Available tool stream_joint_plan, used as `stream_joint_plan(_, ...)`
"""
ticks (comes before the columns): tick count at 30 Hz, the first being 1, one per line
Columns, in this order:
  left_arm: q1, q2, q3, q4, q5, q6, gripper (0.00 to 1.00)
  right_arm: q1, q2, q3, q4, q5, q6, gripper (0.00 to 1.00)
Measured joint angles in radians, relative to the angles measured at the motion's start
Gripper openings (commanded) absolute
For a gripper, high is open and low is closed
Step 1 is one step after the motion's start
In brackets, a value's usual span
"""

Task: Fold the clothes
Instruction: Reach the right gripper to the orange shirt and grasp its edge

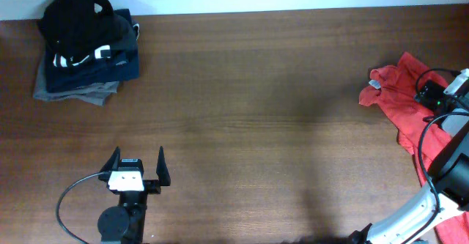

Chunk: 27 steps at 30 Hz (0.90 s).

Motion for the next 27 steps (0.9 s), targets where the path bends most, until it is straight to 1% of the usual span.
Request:
stream_joint_plan(5, 0.0, 0.0, 0.0, 0.0, 0.0, 0.0, 0.99, 0.0, 0.01, 0.0, 0.008, -0.002, 0.016, 0.79)
stream_joint_plan(8, 0.0, 0.0, 0.0, 0.0, 0.0, 0.0, 0.99, 0.0, 0.016, 0.0, 0.01, -0.003, 0.029, 0.63)
stream_joint_plan(11, 0.0, 0.0, 0.0, 0.0, 0.0, 0.0, 0.99, 0.0, 0.023, 0.0, 0.011, -0.004, 0.04, 0.45)
stream_joint_plan(15, 0.0, 0.0, 0.0, 0.0, 0.0, 0.0, 0.99, 0.0, 0.024, 0.0, 0.024, -0.008, 0.045, 0.29)
stream_joint_plan(19, 0.0, 0.0, 0.0, 0.0, 0.0, 0.0, 0.99, 0.0, 0.024, 0.023, -0.001, -0.013, 0.049, 0.07)
stream_joint_plan(20, 0.0, 0.0, 0.0, 0.0, 0.0, 0.0, 0.99, 0.0, 0.024, 0.038, -0.016, -0.02, 0.051, 0.04)
stream_joint_plan(23, 0.0, 0.0, 0.0, 0.0, 0.0, 0.0, 0.99, 0.0, 0.024, 0.099, -0.078, -0.054, 0.055, 0.04)
stream_joint_plan(27, 0.0, 0.0, 0.0, 0.0, 0.0, 0.0, 0.99, 0.0, 0.024, 0.206, -0.193, -0.146, 0.055, 0.04)
